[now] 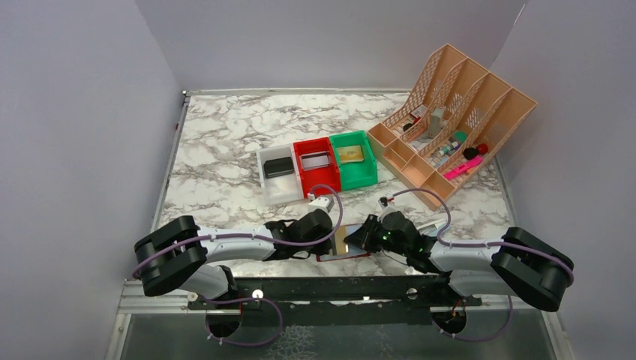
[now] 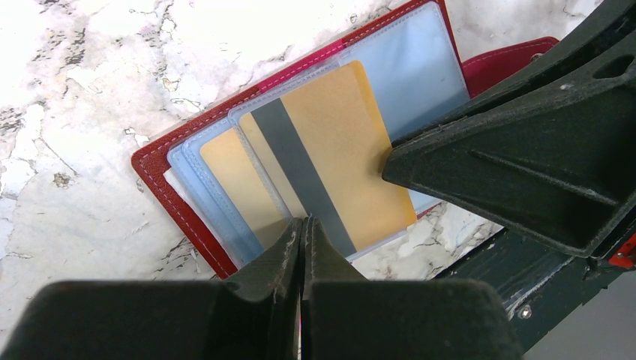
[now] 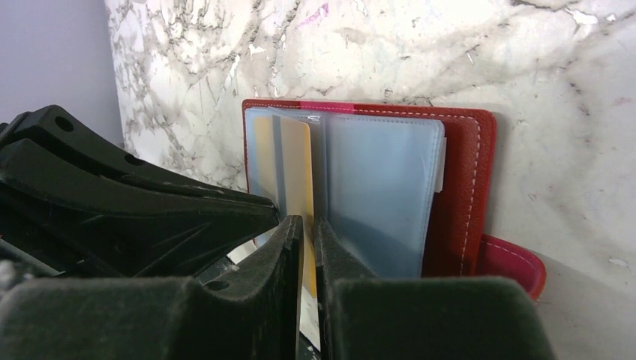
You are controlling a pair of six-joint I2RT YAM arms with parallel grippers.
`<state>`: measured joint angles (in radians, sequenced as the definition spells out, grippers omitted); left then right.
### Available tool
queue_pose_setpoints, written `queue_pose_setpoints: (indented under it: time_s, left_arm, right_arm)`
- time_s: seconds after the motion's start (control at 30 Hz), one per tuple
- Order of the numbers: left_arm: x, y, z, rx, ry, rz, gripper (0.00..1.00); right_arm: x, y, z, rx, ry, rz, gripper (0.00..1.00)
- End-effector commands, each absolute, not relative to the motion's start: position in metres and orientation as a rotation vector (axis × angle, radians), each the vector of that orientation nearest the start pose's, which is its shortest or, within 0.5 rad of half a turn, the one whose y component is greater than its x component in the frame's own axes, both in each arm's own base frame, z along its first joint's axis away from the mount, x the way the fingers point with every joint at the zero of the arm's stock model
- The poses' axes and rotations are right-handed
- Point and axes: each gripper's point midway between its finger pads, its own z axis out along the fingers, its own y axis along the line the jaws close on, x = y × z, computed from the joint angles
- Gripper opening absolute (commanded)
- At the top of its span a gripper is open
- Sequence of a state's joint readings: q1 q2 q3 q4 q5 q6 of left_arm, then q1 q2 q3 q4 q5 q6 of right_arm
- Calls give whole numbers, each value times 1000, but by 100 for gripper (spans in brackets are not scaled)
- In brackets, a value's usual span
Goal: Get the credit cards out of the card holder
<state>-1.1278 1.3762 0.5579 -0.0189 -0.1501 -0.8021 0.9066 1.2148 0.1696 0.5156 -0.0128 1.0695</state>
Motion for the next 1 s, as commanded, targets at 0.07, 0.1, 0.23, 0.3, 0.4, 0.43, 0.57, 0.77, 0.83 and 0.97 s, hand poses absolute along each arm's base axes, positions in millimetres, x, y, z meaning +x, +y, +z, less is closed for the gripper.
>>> queue_pose_setpoints:
  time_s: [0.07, 0.1, 0.23, 0.3, 0.4, 0.43, 0.57, 0.77, 0.83, 0.97]
  left_arm:
    - [124, -263, -4, 372, 2602, -517, 3]
    - [124, -263, -4, 372, 2603, -517, 3]
    - [124, -263, -5, 374, 2604, -511, 3]
    - [124, -263, -6, 376, 2605, -509, 3]
    - [124, -263, -6, 377, 2608, -507, 3]
    - [124, -263, -6, 377, 2607, -509, 3]
    - [125, -261, -6, 372, 2604, -496, 3]
    - [126, -254, -8, 362, 2605, -454, 2]
    - [126, -254, -8, 361, 2604, -454, 2]
    - [126, -254, -8, 360, 2604, -454, 2]
  right_arm:
    - [157, 269, 42, 192, 2303, 1224, 9]
    - [157, 269, 41, 194, 2305, 1227, 9]
    - [156, 270, 42, 196, 2303, 1247, 16]
    - [156, 269, 43, 195, 2300, 1253, 16]
    - [156, 268, 43, 198, 2294, 1260, 11]
    - [156, 269, 44, 198, 2291, 1266, 10]
    - [156, 267, 41, 208, 2296, 1260, 5]
    - [158, 259, 38, 248, 2296, 1239, 4]
    - [158, 257, 36, 250, 2301, 1228, 4]
    - [160, 254, 35, 258, 2302, 1212, 5]
